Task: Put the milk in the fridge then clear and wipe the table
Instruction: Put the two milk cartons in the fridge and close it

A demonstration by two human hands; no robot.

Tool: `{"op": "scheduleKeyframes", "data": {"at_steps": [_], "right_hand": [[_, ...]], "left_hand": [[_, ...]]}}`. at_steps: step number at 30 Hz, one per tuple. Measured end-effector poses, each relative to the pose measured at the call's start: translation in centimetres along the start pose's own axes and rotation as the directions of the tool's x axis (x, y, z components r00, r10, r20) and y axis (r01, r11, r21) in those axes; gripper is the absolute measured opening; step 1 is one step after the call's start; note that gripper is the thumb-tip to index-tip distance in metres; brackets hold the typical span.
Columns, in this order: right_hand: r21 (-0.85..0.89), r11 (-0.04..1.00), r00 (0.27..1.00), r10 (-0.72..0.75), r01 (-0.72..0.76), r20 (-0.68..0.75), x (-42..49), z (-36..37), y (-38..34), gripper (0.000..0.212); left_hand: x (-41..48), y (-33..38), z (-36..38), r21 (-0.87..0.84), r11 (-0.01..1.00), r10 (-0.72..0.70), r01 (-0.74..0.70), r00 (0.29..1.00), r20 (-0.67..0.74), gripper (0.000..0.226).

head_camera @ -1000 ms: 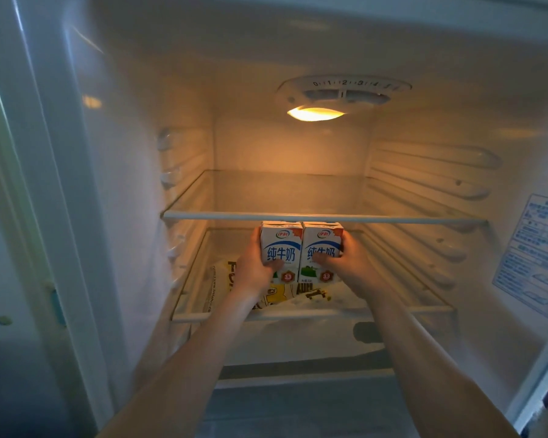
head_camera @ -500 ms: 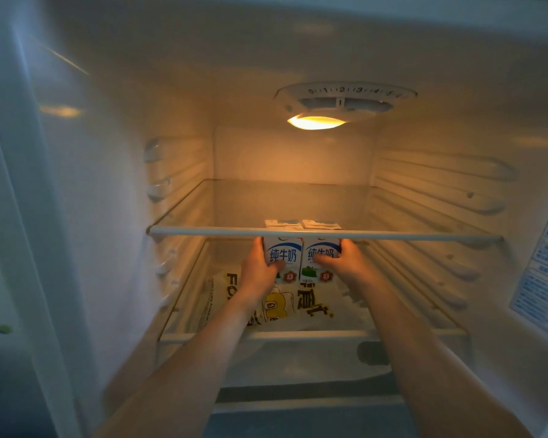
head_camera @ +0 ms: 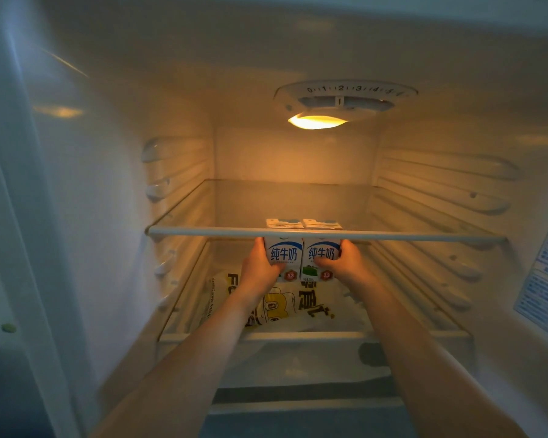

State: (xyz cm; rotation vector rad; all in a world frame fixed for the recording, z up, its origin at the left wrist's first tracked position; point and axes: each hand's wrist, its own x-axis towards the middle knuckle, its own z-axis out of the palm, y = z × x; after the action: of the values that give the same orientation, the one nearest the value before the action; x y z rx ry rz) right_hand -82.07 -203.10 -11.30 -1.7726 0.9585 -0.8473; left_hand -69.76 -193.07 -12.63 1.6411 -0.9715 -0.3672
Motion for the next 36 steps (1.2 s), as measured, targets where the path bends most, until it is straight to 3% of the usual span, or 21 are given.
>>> {"op": "scheduleKeyframes", "data": {"at_steps": [16,21,26,30,33,36], "right_hand": [[0.065,0.998,1.0,-0.001,0.0,0.012,0.2,0.6,0.2,0.04],[0.064,0.998,0.999,-0.003,0.0,0.038,-0.8,0.5,0.5,0.048],[0.06,0.998,1.0,-0.01,0.009,0.011,-2.7,0.4,0.3,0.05],[0.042,0.999,1.0,-0.012,0.012,-0.008,-5.1,0.0,0.0,0.059],[0.014,1.0,0.998,0.016,-0.015,-0.054,-7.6,-0.3,0.0,0.072],[0.002,0.999,0.995,0.048,-0.048,-0.091,-10.6,-0.4,0.1,0.068]], "left_hand": [[0.4,-0.5,0.0,0.008,1.0,0.014,-0.014,1.0,-0.006,0.045],[-0.2,-0.1,0.0,0.02,1.0,-0.004,0.003,1.0,0.008,0.045],[-2.1,0.1,0.0,0.074,0.997,0.036,-0.036,0.999,0.005,0.07],[-4.0,0.7,-0.7,0.128,0.99,0.057,-0.059,0.998,0.017,0.074],[-6.3,1.2,-1.6,0.139,0.99,-0.009,0.003,0.999,0.04,0.08],[-9.1,1.5,-2.5,0.21,0.978,-0.011,-0.007,0.996,0.088,0.075]]}}
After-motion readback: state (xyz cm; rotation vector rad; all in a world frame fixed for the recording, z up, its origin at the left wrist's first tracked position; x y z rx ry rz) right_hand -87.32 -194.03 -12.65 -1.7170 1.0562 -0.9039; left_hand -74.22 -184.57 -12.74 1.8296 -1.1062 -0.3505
